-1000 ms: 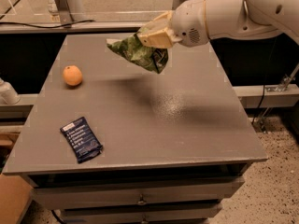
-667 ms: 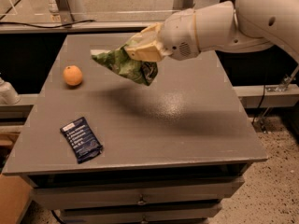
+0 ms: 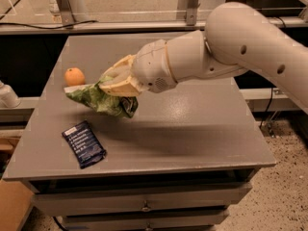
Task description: Move green jalapeno chip bag near rxbar blueberry
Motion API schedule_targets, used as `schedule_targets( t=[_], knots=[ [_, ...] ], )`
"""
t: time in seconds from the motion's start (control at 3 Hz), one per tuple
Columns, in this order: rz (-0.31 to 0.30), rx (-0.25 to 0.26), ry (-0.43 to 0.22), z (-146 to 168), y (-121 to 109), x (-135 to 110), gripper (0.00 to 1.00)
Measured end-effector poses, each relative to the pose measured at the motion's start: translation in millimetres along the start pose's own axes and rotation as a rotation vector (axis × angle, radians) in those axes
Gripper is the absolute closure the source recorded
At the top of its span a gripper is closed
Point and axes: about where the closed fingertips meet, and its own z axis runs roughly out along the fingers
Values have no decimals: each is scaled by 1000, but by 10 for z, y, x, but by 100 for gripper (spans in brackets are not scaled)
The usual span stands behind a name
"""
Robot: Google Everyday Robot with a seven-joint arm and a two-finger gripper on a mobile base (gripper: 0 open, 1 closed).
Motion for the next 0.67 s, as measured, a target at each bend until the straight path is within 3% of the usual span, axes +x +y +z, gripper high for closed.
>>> schedule_targets(
  t=[0.33,0.67],
  knots=[
    [-34,-46,9,329,211,24,100],
    [-70,-79,5,596,261,98,100]
  ],
)
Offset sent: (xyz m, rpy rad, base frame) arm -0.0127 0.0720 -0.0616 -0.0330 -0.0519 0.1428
